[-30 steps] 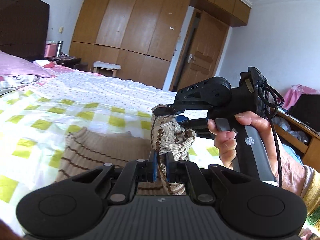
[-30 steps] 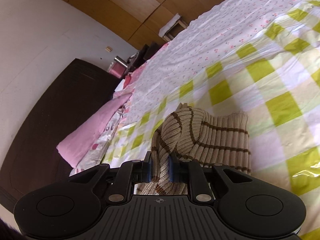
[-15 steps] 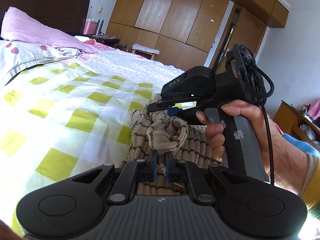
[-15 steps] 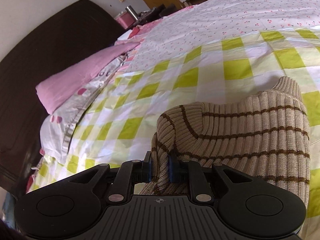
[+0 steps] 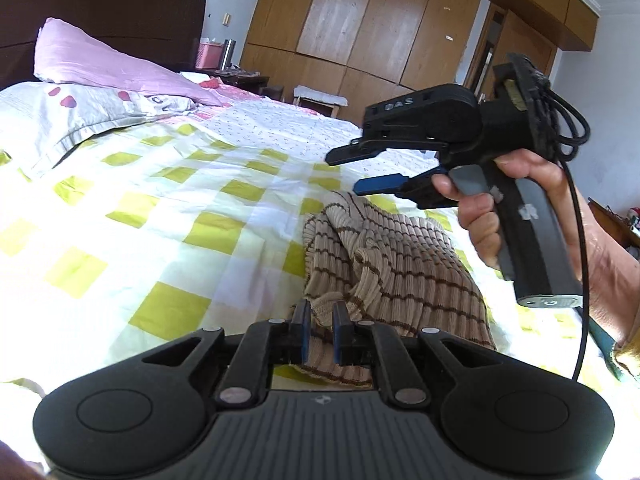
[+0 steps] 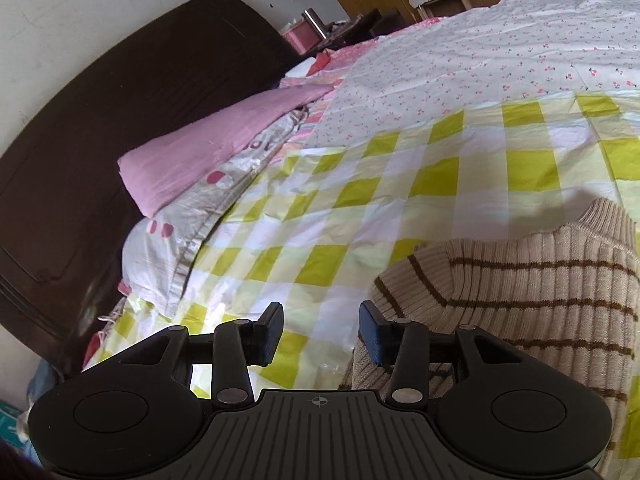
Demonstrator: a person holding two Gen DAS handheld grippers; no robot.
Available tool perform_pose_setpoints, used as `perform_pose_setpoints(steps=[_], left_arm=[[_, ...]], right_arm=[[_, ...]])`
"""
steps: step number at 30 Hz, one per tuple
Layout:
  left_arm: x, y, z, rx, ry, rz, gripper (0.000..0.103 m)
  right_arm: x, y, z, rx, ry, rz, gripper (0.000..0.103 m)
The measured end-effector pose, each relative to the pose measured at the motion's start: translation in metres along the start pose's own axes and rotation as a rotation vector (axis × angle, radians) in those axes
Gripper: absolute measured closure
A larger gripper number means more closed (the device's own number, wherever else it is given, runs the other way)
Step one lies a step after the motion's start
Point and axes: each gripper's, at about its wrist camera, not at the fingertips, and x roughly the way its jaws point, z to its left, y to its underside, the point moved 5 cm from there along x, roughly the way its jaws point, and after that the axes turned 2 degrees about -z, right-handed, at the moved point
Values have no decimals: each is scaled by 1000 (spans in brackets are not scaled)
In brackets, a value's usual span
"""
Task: Fold small clothes
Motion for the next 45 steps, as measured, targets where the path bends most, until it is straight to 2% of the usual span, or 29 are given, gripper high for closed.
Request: perform_pose_setpoints(steps=[4, 11, 15, 20, 25, 27, 28, 34, 36, 40, 41, 45], left_arm=[[0, -14, -11, 32, 32, -42, 83], [38, -27, -48, 117, 136, -32, 82], [68, -25, -42, 119, 65, 1, 82], [89, -2, -12, 125, -52, 118, 83], [86, 5, -2, 127, -96, 136, 81], [87, 7, 2, 113, -100, 146, 73], [87, 7, 3, 108, -99, 148, 73], [75, 0, 5, 52, -55, 109, 73], [68, -6, 5, 44, -43, 77, 74], [56, -20, -2, 34, -11, 2, 74], [54, -21, -4, 32, 0, -11, 74], [66, -22, -19, 81, 24, 6, 74]], right_arm=[[-31, -5, -3, -95, 67, -53, 61], [-51, 25, -22, -235, 209, -9, 67], [-62, 41, -38, -234, 255, -7, 67], [-62, 63, -48, -307, 298, 25, 69], [-71, 77, -44, -302, 296, -7, 67], [-80, 79, -44, -294, 296, -20, 64], [-86, 80, -45, -285, 295, -31, 64], [-109, 107, -54, -204, 296, -17, 56], [-110, 120, -56, -191, 287, 12, 51], [-103, 132, -57, -151, 254, 43, 49], [-100, 133, -58, -126, 237, 52, 46], [-92, 140, -53, -120, 230, 69, 40]])
